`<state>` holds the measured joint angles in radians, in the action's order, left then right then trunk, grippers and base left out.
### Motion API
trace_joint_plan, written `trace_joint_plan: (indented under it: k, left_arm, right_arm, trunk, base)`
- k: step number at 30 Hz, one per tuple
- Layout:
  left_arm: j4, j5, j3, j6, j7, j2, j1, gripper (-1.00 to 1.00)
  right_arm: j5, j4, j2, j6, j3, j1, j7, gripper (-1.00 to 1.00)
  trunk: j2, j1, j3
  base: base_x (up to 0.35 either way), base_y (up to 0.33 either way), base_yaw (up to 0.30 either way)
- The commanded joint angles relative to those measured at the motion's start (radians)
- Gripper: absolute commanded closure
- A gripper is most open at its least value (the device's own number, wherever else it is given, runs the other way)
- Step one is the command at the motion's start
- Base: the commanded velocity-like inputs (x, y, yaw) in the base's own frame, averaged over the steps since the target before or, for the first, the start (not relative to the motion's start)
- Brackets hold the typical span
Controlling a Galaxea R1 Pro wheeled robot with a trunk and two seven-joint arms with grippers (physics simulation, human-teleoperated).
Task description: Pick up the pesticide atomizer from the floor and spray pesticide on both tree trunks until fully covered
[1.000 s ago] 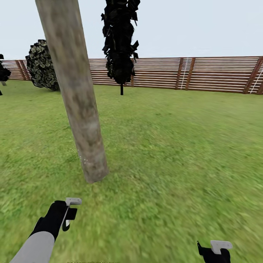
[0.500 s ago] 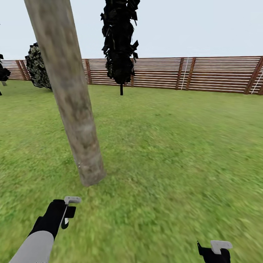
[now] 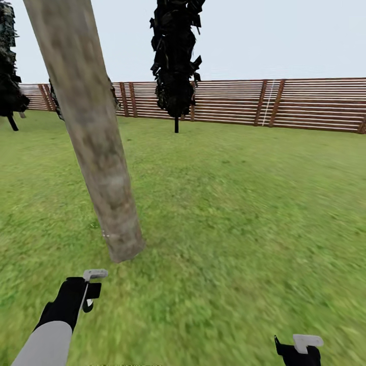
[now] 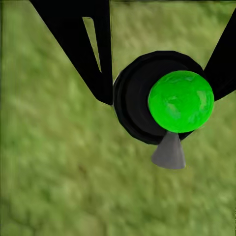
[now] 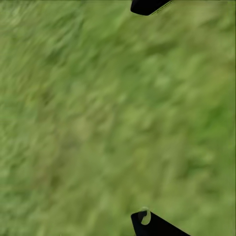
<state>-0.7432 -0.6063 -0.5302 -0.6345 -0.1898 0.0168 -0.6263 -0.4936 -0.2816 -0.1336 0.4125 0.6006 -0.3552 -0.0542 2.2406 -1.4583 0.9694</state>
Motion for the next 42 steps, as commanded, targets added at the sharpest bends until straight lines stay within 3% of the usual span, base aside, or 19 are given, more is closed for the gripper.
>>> trace_joint_plan:
  k: [1, 15, 22, 35, 42]
  left_arm:
    - [-0.002, -0.011, -0.004, -0.002, -0.01, -0.001, -0.001, 1.0]
    - [-0.003, -0.012, -0.002, 0.01, -0.01, -0.001, 0.0, 1.0]
    - [-0.001, -0.012, -0.001, 0.031, -0.01, 0.0, 0.0, 1.0]
    - [0.003, -0.015, -0.002, 0.032, -0.011, -0.001, 0.0, 1.0]
    - [-0.002, -0.014, -0.001, 0.033, -0.011, -0.001, 0.0, 1.0]
  right_arm:
    - [-0.005, 0.001, 0.0, 0.005, 0.008, -0.001, -0.006, -1.0]
    - [-0.005, 0.001, 0.0, 0.005, 0.008, -0.001, -0.006, -1.0]
    - [-0.005, 0.001, 0.0, 0.005, 0.008, -0.001, -0.006, -1.0]
    - [-0.005, 0.001, 0.0, 0.004, 0.008, -0.001, -0.006, -1.0]
    - [-0.005, 0.001, 0.0, 0.005, 0.008, -0.001, -0.006, -1.0]
  trunk:
    - [0.0, 0.0, 0.001]
    - [0.0, 0.0, 0.001]
    - [0.0, 0.0, 0.001]
    - [0.0, 0.0, 0.001]
    - [0.0, 0.0, 0.001]
  base:
    - [0.006, -0.272, 0.277]
    - [-0.06, -0.262, 0.12]
    - [0.207, -0.214, 0.27]
    - [0.281, -0.147, 0.02]
    - [-0.029, -0.248, 0.171]
